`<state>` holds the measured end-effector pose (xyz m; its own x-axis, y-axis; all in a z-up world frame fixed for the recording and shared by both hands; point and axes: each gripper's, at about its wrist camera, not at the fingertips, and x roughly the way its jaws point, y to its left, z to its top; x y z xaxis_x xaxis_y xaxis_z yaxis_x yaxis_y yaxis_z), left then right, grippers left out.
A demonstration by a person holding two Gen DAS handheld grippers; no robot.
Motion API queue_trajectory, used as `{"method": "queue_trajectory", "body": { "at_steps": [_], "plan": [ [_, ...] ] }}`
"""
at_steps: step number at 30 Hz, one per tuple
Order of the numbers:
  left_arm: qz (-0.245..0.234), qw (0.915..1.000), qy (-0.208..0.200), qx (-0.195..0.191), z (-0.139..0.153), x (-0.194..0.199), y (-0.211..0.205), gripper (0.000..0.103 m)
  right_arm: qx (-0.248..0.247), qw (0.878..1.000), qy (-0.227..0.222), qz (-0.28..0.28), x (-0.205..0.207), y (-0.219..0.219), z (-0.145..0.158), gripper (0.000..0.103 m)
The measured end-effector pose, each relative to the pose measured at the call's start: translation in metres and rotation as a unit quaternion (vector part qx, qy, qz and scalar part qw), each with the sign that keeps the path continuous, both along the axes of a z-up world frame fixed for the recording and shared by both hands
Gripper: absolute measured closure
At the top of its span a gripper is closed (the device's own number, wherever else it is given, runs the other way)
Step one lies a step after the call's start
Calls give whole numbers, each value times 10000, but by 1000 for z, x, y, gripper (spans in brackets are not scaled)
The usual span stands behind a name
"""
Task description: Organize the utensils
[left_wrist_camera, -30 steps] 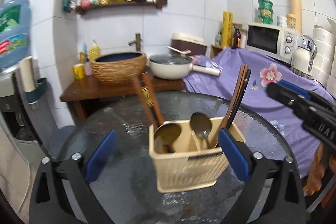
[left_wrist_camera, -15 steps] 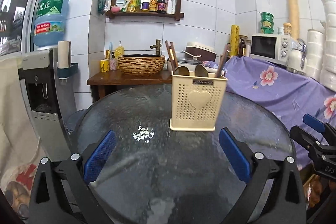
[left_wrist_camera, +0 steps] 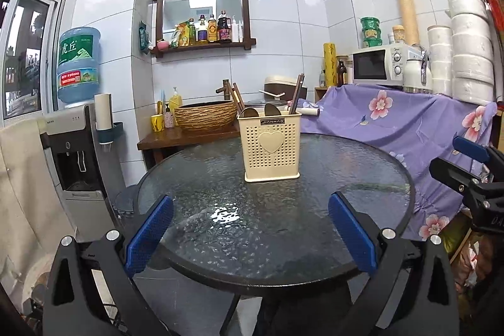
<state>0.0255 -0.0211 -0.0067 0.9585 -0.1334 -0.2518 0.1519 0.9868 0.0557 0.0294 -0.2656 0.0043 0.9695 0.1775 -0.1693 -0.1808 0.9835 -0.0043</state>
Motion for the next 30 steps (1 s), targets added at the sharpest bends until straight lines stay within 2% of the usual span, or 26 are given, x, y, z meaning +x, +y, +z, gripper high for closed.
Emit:
{"method": "queue_trajectory", "body": {
  "at_steps": [4,11,30],
  "plan": [
    [-16,9998,-74,-178,4,-12,5,6,58,9999,-51,74,-10,0,3,6],
    [1,9997,-169,-150,8,-24,5,6,10,9998,-63,167,-14,8,9,6],
    [-31,9992,-41,-401,4,-23,13,6,-82,9996,72,270,-7,16,5,6]
  ]
}}
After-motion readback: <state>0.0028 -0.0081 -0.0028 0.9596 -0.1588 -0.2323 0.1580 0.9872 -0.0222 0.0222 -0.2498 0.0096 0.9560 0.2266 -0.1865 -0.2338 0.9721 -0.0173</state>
